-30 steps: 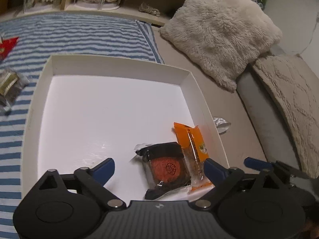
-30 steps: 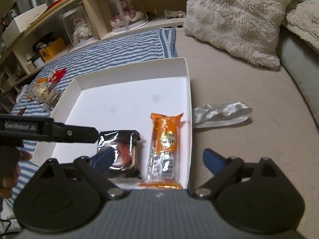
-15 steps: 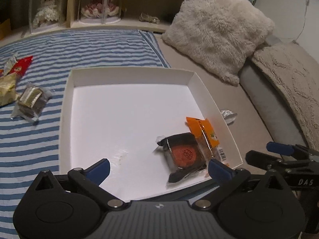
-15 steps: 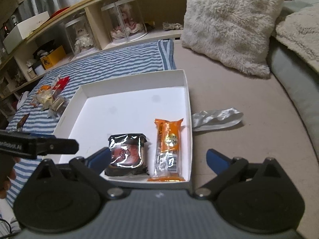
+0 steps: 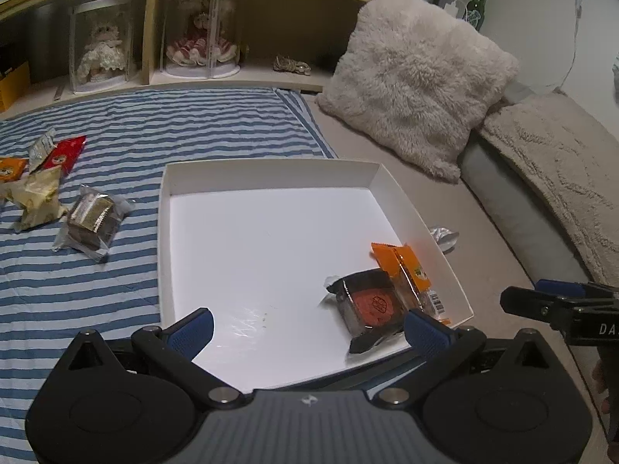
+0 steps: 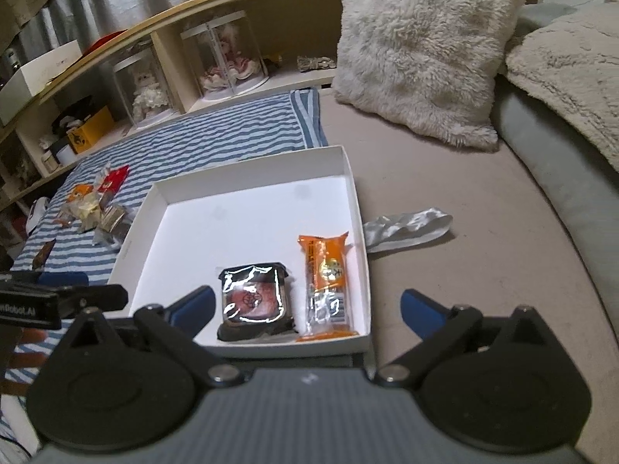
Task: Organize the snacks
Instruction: 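Lower mooncake box into tray and open left tool while right tool releases orange bar, then move both tools back over the remaining snacks on the bed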
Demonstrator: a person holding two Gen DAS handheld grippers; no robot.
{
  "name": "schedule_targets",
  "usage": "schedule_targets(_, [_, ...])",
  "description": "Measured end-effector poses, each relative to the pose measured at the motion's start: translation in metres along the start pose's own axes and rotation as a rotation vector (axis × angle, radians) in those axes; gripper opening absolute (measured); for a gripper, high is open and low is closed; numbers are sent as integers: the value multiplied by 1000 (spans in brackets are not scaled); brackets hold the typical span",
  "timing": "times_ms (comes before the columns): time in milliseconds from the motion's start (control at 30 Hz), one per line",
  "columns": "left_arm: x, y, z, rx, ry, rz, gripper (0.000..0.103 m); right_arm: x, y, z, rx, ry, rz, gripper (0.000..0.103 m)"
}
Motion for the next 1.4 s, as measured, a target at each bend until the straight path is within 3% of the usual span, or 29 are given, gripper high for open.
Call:
schedule_targets(233, [3,20,28,-12,28,-24,103,1,9,18,23,29,1,102])
schedule_targets(700, [21,62,114,-109,96,-54,103,0,-2,89,21,139,-25,102])
schedule_targets(1400, [53,112,261,-307,238,-99,103,0,-72,234,-111,247,-10,102])
Point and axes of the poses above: each gripper's, at about its wrist camera, not at the fingertips, and y roughly against the way its jaws point, z to its left, x to its underside, the point moved 8 cm from there along -y, roughly the way its jaws point, and after that the axes turned 14 degrees about -y, right-handed, at the moved point
